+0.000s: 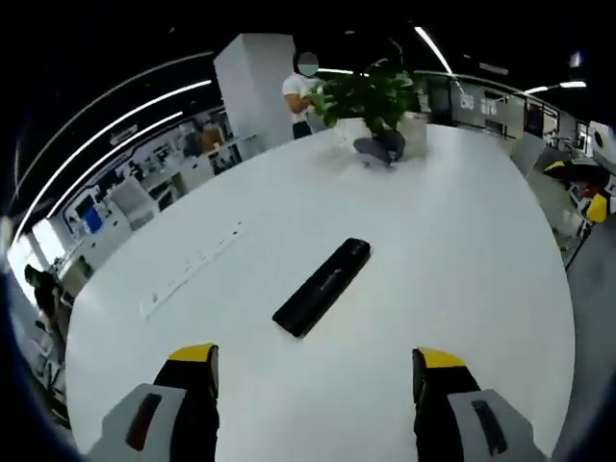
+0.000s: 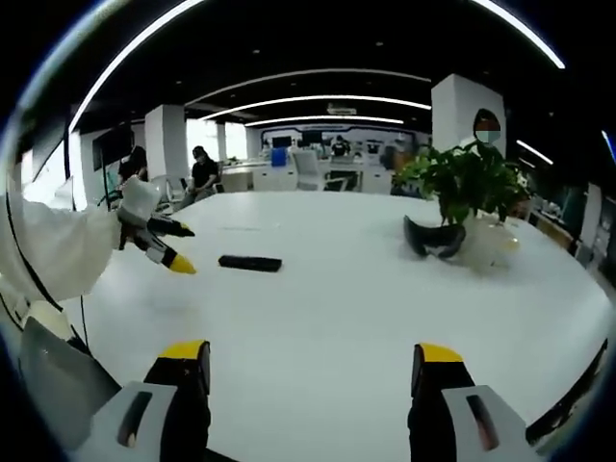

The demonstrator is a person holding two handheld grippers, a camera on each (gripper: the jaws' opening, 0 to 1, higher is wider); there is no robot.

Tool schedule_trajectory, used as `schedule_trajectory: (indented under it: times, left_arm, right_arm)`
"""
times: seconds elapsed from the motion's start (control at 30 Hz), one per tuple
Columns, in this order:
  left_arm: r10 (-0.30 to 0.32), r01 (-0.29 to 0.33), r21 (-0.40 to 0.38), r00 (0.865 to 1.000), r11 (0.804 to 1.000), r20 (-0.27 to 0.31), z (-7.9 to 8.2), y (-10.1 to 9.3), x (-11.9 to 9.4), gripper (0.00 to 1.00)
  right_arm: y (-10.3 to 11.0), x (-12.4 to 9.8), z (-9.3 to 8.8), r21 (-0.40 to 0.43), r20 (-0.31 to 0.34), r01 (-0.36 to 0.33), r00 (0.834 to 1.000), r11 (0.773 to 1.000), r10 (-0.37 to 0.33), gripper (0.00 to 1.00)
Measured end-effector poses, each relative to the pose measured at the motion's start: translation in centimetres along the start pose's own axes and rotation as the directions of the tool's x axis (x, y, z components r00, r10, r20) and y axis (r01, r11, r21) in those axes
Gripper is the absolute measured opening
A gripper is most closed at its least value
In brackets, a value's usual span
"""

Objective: Press the specified remote control buttons in sequence, fully releasing each button before pressing the next.

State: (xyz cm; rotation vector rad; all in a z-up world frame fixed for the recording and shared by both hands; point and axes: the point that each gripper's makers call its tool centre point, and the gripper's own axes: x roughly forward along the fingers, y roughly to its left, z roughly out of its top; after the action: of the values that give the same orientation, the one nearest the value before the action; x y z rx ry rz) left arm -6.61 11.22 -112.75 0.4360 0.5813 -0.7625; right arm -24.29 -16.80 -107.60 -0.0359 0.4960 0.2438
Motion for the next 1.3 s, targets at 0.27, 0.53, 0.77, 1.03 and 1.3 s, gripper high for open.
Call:
schedule_trajectory:
  times: [0.27, 0.53, 0.77, 1.03, 1.3]
  left_arm:
    - [0.028, -0.015, -0.173, 0.997, 0.985, 0.073, -1.3, -2.7, -4.6, 0.95]
    - [0.100, -0.045, -0.274, 0.977, 0.961, 0.190, -0.9, -4.5, -9.2, 0.94]
    - [0.156, -0.074, -0.360, 0.967, 0.930, 0.203, -2.1, -6.1, -11.8, 0.96]
    - [0.206, -0.104, -0.405, 0.954, 0.909, 0.217, -2.7, -8.2, -14.0, 0.98]
    - [0.260, -0.127, -0.476, 0.939, 0.870, 0.225, -4.0, -8.8, -15.1, 1.00]
  right_arm:
    - [1.0, 0.0, 0.0, 0.014, -0.008, -0.070, 0.998, 0.997, 0.070, 0.94]
    - [1.4, -0.1, 0.4, 0.025, 0.002, -0.099, 0.995, 0.995, 0.099, 0.95]
    - [1.5, -0.1, 0.7, 0.016, 0.013, -0.107, 0.994, 0.994, 0.106, 0.99]
    - [1.0, -0.2, 1.0, 0.040, 0.031, -0.110, 0.994, 0.993, 0.108, 0.99]
    - [1.0, -0.1, 0.8, 0.028, 0.021, -0.111, 0.994, 0.993, 0.111, 0.99]
